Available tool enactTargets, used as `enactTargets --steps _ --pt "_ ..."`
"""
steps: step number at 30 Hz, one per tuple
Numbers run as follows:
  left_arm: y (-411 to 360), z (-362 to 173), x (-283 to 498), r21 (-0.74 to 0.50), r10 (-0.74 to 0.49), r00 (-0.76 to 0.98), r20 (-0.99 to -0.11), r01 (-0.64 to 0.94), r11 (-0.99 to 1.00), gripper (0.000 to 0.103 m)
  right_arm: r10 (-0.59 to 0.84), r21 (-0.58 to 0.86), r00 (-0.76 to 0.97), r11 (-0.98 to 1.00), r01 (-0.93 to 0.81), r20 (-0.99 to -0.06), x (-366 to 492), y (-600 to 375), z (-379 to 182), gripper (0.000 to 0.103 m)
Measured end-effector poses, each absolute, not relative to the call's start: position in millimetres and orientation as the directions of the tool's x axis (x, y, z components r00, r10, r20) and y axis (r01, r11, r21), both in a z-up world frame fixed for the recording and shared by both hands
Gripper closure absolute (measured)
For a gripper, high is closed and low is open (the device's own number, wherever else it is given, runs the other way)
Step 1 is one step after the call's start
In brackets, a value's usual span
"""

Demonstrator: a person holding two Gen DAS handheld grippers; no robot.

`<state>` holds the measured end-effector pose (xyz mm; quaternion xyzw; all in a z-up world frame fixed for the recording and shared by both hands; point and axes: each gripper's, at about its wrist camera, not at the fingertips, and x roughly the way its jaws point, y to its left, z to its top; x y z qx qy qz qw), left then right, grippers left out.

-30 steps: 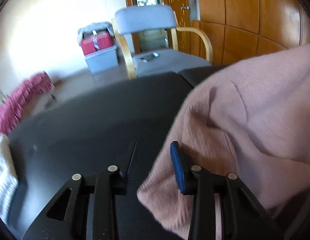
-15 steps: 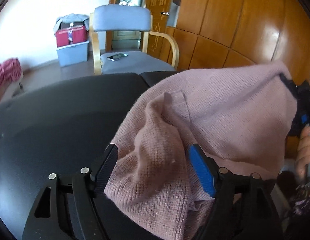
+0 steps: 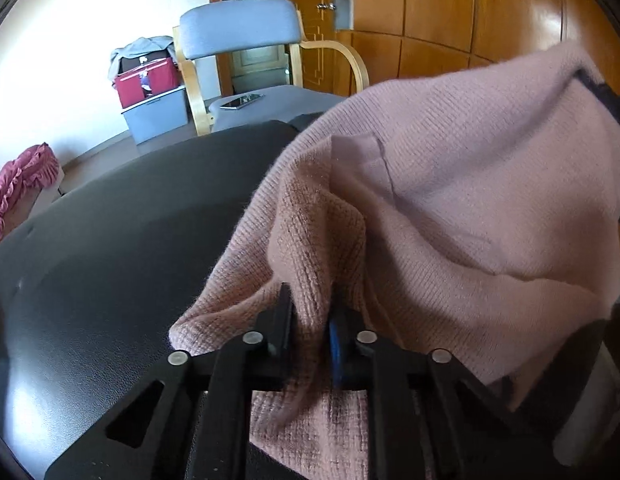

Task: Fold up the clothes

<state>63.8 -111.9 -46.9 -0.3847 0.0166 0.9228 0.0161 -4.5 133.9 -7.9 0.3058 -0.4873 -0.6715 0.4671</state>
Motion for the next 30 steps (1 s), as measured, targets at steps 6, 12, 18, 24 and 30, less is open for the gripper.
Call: enactTargets --steps 6,12,18,24,30 --pt "-130 -10 77 0.022 -0.033 -0.811 -0.584 0.025 -0.999 0.092 -0.925 0.94 -0.379 -0.093 0.329 0.041 -5 133 -7 0.095" --pt "-157 53 80 -0.007 -0.042 -0.887 -0.46 0.051 -0.999 0.093 -0.931 0.929 -0.36 -0.079 0.362 0.061 -12 130 16 0.095" --pt "-177 118 83 -0.024 -0.023 -0.933 -0.36 0.034 -0.999 0.093 -0.931 0.891 -0.346 -0.055 0.451 0.118 -21 130 73 0.095" --pt "-193 176 77 -0.025 -0.028 -0.954 -0.299 0.037 -0.999 0.093 -0.918 0.843 -0.369 -0.078 0.532 0.148 -30 135 144 0.095" --pt "-205 238 75 0.024 -0.116 -0.977 -0.177 0.114 -0.993 0.098 -0.898 0.798 -0.396 -0.092 0.595 0.191 -39 145 209 0.095"
